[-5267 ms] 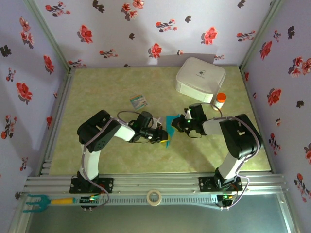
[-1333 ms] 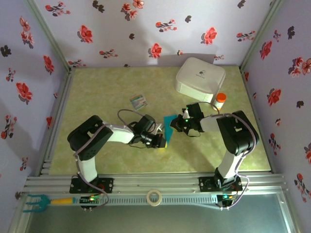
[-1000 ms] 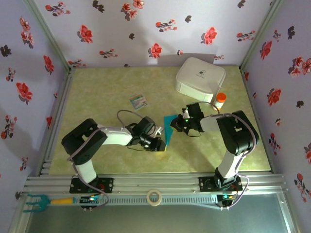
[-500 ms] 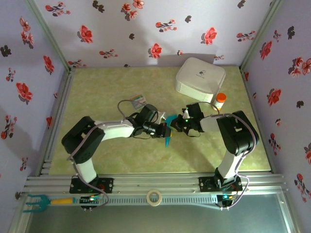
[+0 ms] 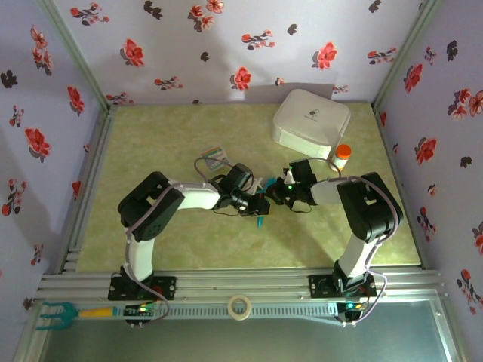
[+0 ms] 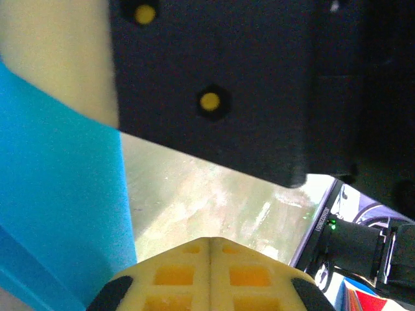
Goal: Fold a paper plane with a square sheet of paper (pick it up from the middle)
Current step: Fold the wing for the fifth time at the center of the table.
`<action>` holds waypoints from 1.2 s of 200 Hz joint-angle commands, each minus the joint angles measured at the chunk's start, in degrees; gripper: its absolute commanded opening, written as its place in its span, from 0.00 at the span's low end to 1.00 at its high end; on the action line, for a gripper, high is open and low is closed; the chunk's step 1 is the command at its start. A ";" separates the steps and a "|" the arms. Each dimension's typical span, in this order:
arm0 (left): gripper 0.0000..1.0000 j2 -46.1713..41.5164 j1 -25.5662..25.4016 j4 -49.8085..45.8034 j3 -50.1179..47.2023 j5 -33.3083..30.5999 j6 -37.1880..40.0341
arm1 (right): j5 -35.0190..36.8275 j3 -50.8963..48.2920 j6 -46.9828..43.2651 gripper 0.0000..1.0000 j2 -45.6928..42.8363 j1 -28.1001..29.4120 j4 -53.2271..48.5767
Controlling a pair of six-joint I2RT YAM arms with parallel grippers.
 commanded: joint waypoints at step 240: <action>0.00 -15.83 -4.13 3.78 -18.99 -0.63 1.12 | 5.24 -0.65 -0.12 0.09 0.79 -0.11 -5.03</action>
